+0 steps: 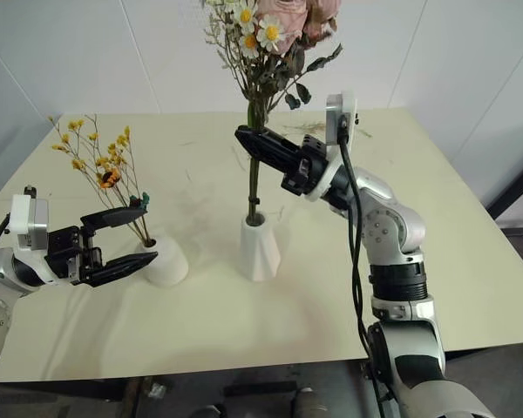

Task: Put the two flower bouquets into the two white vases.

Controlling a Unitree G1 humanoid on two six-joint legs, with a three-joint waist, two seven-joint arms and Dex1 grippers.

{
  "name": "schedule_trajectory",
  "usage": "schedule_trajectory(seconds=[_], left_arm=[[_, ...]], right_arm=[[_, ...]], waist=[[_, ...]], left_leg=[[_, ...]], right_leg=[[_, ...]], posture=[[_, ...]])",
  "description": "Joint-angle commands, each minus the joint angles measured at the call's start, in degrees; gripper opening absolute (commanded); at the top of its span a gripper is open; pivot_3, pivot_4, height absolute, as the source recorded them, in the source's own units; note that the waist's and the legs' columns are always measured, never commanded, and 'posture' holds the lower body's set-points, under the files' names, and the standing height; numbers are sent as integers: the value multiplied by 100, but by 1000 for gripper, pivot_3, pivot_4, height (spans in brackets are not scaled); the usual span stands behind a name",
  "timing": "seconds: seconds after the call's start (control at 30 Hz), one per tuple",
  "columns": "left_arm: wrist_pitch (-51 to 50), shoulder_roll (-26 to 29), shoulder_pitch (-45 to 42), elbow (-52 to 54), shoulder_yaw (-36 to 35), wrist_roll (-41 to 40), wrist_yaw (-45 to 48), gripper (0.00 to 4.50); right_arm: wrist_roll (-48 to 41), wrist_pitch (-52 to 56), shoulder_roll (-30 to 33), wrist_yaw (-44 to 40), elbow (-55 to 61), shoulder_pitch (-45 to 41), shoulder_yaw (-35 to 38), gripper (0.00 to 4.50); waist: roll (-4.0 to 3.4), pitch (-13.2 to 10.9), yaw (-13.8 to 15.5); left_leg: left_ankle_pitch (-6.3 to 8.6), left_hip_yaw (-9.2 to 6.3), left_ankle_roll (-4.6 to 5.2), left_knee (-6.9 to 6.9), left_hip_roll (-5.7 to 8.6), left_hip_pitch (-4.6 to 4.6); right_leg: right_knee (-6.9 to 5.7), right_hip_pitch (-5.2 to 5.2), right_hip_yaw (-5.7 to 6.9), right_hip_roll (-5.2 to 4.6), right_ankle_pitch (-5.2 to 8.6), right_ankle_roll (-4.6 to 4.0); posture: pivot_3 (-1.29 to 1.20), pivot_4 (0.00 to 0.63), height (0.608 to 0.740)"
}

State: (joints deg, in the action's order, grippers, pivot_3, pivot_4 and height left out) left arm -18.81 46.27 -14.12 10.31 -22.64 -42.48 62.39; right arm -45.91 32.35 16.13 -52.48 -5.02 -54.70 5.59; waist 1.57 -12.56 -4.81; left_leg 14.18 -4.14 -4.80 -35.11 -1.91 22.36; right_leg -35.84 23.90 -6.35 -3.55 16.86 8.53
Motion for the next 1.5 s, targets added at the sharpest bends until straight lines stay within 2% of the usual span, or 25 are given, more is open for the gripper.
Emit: schedule_trajectory(seconds=[0.03,0.43,0.6,0.63,0.7,0.9,1.13,1.4,1.5], left_arm=[[72,4,33,149,-228,-90,-34,4500],[78,-23,26,141,-244,-77,-51,4500],[90,-49,2,145,-224,-63,-68,4500],[94,-53,1,150,-227,-58,-76,4500],[99,-56,3,156,-231,-54,-85,4500],[107,-22,80,192,-342,-68,-108,4500],[61,73,167,220,-491,-113,-62,4500],[98,41,7,100,-410,-42,-47,4500],[99,65,32,78,-434,-32,-13,4500]], right_arm=[[59,-160,-13,-183,114,40,-23,113],[403,-296,2,-406,322,539,-286,113],[855,-861,-147,-480,-3,617,-465,113],[879,-891,-148,-499,-33,620,-462,839],[893,-911,-144,-530,-54,621,-455,1354],[1087,-1201,176,-782,-21,643,-346,3372],[1102,-1091,1074,-1322,166,949,-265,3372],[1027,-1040,1104,-1236,362,1019,-256,3372],[1057,-963,1350,-1389,444,1165,-221,3372]], waist=[[0,0,0],[0,0,-1],[0,0,-7],[0,0,-7],[0,0,1],[0,0,4],[1,0,14],[1,0,0],[1,0,14]], left_leg=[[0,0,0,0,0,0],[0,0,0,0,0,0],[0,0,0,0,0,-1],[0,0,0,-1,0,-1],[0,0,0,-1,0,-1],[0,0,-1,0,0,0],[0,0,0,0,1,0],[0,3,0,-2,0,-6],[0,3,-1,-3,0,-3]], right_leg=[[0,0,0,0,0,0],[-1,0,0,0,0,0],[-1,0,0,1,0,0],[-1,0,0,1,0,0],[-1,0,0,0,0,0],[0,0,0,0,0,0],[4,-1,0,0,0,0],[-4,-1,-2,2,0,0],[2,-2,-2,0,0,0]], posture=[[0,150,740],[0,150,740],[0,150,740],[0,150,740],[0,150,740],[0,150,740],[0,150,740],[0,150,740],[0,150,740]])
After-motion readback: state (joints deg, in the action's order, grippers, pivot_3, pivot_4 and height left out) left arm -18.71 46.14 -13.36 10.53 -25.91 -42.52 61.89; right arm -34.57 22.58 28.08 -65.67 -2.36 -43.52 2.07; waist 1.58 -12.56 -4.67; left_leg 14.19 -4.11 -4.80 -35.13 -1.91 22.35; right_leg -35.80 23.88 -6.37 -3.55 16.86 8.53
